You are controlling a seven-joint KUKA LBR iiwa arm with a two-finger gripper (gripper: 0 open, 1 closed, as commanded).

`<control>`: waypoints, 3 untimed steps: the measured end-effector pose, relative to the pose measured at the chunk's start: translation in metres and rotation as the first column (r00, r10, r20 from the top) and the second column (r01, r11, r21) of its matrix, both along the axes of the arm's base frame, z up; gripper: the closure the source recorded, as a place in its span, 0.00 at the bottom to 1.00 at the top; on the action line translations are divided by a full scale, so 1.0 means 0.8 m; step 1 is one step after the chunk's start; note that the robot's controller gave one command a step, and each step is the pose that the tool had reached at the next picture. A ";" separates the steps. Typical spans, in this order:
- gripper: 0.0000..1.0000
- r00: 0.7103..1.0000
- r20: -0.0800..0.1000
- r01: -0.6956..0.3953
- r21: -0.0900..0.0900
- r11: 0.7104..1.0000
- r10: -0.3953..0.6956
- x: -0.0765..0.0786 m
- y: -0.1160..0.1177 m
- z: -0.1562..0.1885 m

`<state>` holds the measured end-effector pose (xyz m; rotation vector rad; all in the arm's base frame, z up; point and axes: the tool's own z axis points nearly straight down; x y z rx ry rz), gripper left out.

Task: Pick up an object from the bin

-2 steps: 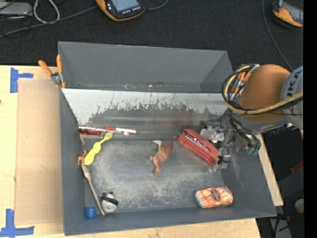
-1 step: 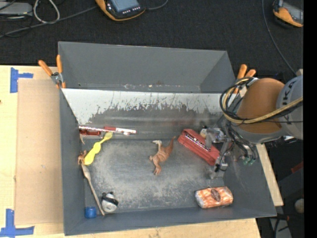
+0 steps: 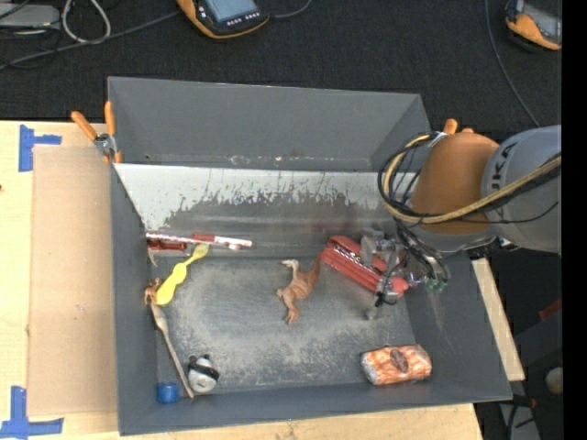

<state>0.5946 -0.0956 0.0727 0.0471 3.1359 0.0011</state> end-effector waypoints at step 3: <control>1.00 0.984 -0.013 -0.177 -0.001 0.984 0.177 0.013 0.036 0.065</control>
Offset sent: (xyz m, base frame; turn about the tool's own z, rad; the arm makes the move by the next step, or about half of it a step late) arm 0.0000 0.0000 0.0000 0.0000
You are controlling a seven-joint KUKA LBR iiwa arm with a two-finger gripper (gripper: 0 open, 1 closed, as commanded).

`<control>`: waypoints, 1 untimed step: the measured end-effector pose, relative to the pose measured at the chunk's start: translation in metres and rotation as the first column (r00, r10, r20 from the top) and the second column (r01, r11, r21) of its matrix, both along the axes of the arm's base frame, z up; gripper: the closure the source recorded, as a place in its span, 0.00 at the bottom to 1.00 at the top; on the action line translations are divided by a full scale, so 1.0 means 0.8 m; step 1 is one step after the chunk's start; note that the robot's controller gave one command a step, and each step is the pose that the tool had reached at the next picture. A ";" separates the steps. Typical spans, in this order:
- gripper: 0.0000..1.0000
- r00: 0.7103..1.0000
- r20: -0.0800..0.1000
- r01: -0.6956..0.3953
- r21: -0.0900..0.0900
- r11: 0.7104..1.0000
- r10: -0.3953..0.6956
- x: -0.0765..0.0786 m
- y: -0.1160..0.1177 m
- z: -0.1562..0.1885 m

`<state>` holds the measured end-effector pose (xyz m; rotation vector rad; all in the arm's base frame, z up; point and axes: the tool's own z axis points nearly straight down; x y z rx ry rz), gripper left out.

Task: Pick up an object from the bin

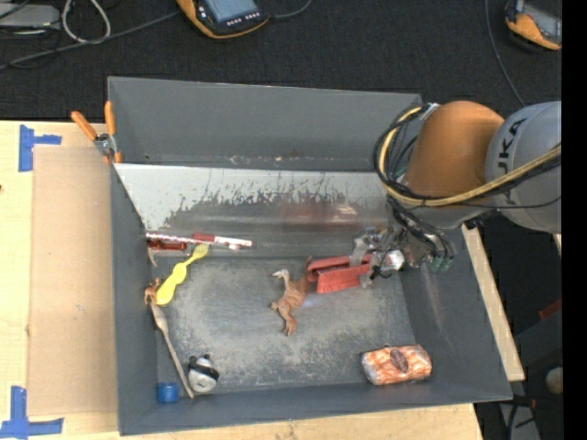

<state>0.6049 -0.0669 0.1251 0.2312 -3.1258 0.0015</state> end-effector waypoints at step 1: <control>1.00 0.978 0.012 -0.206 -0.001 0.979 0.206 0.013 0.037 0.013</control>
Offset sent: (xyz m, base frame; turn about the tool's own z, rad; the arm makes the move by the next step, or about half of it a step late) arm -0.0363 0.0096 0.2885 -0.2585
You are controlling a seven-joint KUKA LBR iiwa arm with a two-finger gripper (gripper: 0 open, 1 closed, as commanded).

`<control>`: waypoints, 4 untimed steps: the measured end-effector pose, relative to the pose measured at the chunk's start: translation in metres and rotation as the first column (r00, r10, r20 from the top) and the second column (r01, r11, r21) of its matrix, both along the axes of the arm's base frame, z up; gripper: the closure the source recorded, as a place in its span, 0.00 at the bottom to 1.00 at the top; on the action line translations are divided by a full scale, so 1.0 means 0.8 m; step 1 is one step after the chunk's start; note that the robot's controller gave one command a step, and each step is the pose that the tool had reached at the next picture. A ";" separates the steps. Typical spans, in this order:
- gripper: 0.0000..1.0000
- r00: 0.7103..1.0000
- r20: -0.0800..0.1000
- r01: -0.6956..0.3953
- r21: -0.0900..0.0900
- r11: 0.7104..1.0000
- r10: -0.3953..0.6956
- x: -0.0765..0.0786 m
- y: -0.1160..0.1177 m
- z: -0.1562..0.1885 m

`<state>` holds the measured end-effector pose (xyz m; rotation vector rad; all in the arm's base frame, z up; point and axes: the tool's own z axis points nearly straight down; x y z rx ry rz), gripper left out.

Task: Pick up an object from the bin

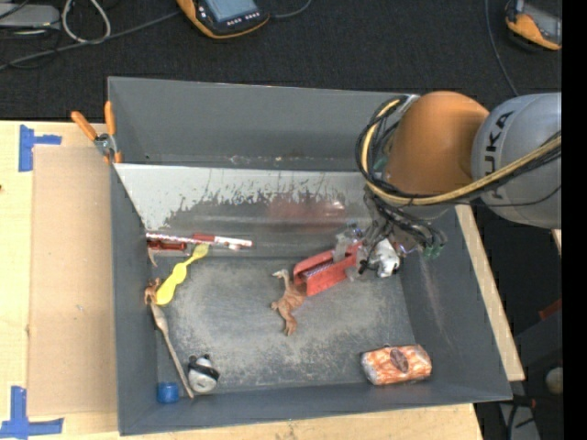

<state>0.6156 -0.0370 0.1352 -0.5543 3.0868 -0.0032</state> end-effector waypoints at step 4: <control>0.00 0.999 0.007 -0.050 0.002 0.999 0.050 -0.049 0.003 0.118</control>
Offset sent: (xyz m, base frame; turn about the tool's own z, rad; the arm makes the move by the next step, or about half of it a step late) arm 0.0000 0.0000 0.0000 0.0000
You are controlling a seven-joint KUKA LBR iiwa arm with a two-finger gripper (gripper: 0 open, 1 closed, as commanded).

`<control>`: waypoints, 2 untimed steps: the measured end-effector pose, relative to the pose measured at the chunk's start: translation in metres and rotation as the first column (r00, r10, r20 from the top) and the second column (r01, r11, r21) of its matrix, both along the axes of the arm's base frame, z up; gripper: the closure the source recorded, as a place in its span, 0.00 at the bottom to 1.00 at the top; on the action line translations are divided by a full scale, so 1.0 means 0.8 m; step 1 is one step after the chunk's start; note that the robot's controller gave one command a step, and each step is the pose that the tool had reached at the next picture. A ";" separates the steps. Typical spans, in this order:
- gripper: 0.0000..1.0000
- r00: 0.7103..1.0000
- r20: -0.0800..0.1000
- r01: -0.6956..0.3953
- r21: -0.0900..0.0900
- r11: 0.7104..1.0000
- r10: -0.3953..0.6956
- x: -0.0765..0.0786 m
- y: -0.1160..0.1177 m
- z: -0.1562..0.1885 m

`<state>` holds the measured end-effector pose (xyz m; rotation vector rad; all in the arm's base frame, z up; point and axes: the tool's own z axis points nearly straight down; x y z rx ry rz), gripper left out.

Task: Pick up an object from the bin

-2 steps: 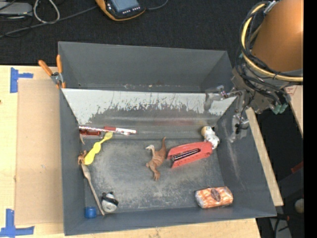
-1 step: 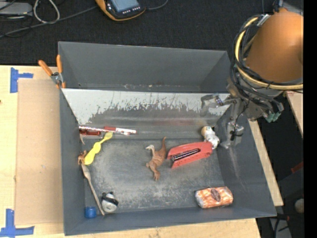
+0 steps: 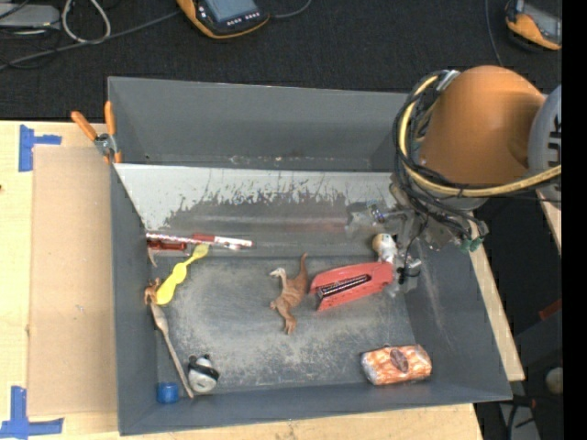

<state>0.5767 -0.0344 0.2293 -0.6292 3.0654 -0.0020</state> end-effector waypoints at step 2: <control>0.00 0.995 0.002 0.104 0.002 0.995 -0.104 -0.030 0.024 -0.122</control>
Offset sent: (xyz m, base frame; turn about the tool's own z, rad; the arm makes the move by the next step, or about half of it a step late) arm -0.0255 0.0213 -0.0985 0.1016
